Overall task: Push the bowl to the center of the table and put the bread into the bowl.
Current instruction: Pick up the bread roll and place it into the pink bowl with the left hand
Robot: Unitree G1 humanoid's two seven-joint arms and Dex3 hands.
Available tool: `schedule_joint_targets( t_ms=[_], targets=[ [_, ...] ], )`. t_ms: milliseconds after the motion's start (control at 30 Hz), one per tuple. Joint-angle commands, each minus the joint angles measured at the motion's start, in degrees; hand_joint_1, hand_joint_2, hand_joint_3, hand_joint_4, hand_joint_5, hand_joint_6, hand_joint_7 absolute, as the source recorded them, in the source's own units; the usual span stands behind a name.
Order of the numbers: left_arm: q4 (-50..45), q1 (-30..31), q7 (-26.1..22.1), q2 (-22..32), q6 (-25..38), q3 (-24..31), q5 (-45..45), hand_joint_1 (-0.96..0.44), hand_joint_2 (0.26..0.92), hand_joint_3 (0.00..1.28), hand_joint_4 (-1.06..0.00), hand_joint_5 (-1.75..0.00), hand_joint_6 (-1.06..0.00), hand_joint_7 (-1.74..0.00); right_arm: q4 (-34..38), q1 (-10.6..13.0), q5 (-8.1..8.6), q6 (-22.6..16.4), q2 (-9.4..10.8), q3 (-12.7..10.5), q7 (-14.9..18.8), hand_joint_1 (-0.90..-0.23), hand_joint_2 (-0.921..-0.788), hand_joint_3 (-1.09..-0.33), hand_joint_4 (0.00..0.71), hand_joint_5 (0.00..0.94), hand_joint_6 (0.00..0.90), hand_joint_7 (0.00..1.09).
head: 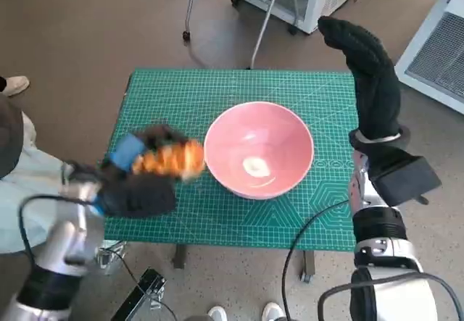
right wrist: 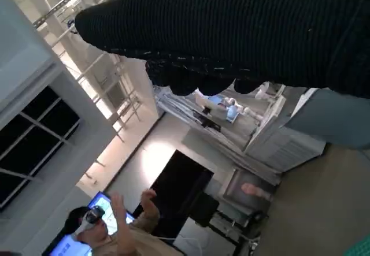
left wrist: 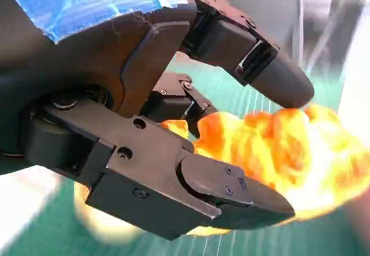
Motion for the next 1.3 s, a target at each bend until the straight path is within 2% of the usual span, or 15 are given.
schedule_joint_targets(
  t_ms=[33, 300, 500, 867, 1100, 1133, 1167, 1200, 1233, 1300],
  targets=[
    [-5.15, -5.44, 2.97, -0.87, 0.28, 2.33, 0.71, 0.00, 0.893, 0.07, -0.80, -1.09, -0.64, -1.11, 0.63, 1.13, -0.31, 0.43, -0.32, 0.09, 0.66, -0.623, -0.921, -0.750, 0.275, 0.005, -0.001, 0.72],
    [-8.07, -13.86, 5.75, -2.31, 1.22, 2.26, 4.11, 0.00, 0.891, 0.05, -0.83, -1.05, -0.65, -1.11, 0.29, 1.46, -0.04, 0.48, -0.31, 0.04, 0.82, -0.622, -0.921, -0.750, 0.276, 0.005, -0.001, 0.72],
    [-5.09, -19.52, 8.75, -4.60, -0.15, 0.35, 6.03, 0.00, 0.885, 0.05, -0.84, -1.05, -0.68, -1.06, 0.22, 1.70, 0.27, 0.52, -0.41, -0.09, 1.07, -0.626, -0.921, -0.749, 0.276, 0.005, -0.001, 0.72],
    [5.00, -24.29, 13.05, -10.00, -7.32, -8.89, 9.49, 0.00, 0.897, 0.03, -0.80, -1.11, -0.71, -1.01, -1.19, 2.50, 1.12, 0.85, -0.59, -0.46, 2.00, -0.613, -0.921, -0.750, 0.283, 0.008, -0.001, 0.71],
    [16.10, -27.21, 13.77, -12.47, -11.93, -14.80, 11.71, 0.00, 0.908, 0.03, -0.78, -1.13, -0.68, -1.07, -2.17, 3.30, 0.49, 0.43, -0.88, -0.48, 1.57, -0.602, -0.921, -0.752, 0.289, 0.010, -0.001, 0.70],
    [17.80, -27.60, 13.83, -12.94, -12.45, -15.56, 11.96, 0.00, 0.855, 0.14, -0.77, -1.14, -0.65, -1.13, -2.31, 3.40, 0.41, 0.38, -0.96, -0.47, 1.50, -0.602, -0.921, -0.752, 0.289, 0.010, -0.001, 0.70],
    [19.00, -27.90, 13.95, -13.25, -12.84, -16.03, 12.12, 0.00, 0.742, 0.37, -0.75, -1.18, -0.62, -1.24, -2.43, 3.48, 0.36, 0.37, -1.00, -0.47, 1.46, -0.601, -0.921, -0.752, 0.289, 0.010, -0.001, 0.70],
    [20.25, -28.21, 13.72, -13.71, -13.02, -16.66, 12.34, 0.00, 0.663, 0.50, -0.77, -1.18, -0.62, -1.27, -2.61, 3.60, 0.42, 0.40, -1.11, -0.49, 1.54, -0.602, -0.921, -0.750, 0.290, 0.010, -0.001, 0.70],
    [21.54, -28.42, 13.38, -14.21, -13.15, -17.38, 12.56, 0.00, 0.649, 0.53, -0.76, -1.19, -0.61, -1.29, -2.83, 3.74, 0.54, 0.45, -1.20, -0.51, 1.66, -0.602, -0.921, -0.750, 0.290, 0.010, -0.001, 0.70],
    [23.22, -28.76, 13.11, -14.80, -13.38, -18.24, 12.80, 0.00, 0.771, 0.35, -0.72, -1.24, -0.57, -1.21, -3.14, 3.93, 0.69, 0.53, -1.30, -0.53, 1.79, -0.606, -0.921, -0.749, 0.289, 0.009, -0.001, 0.70]
  ],
)
